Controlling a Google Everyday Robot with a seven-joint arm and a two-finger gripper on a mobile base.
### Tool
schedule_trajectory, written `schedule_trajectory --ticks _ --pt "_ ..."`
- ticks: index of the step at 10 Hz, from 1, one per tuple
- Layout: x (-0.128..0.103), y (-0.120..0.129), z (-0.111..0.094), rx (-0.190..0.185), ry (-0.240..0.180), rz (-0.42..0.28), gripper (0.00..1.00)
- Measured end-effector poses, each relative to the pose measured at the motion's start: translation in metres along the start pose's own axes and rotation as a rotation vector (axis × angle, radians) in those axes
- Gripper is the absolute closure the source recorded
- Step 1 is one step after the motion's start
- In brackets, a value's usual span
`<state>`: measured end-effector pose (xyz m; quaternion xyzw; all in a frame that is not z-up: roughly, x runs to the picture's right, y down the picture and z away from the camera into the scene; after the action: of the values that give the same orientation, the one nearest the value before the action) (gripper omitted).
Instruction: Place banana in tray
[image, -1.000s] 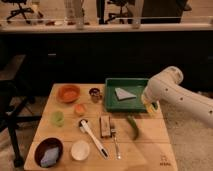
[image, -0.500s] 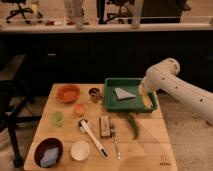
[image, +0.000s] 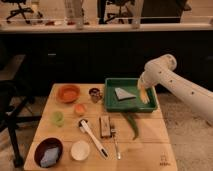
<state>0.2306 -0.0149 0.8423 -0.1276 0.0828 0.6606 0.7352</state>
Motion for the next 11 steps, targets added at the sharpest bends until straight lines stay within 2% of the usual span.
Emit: schedule_trajectory --ticks 2,6,9,11 --pt "-0.008 0.006 0.012 -0.004 0.009 0.008 1.00" --pt "-0.011 0.003 0.035 0.003 0.041 0.033 1.00" --pt "-0.013 -0.009 0.046 0.015 0.058 0.065 1.00" --pt "-0.015 -0.009 0.049 0.019 0.061 0.068 1.00"
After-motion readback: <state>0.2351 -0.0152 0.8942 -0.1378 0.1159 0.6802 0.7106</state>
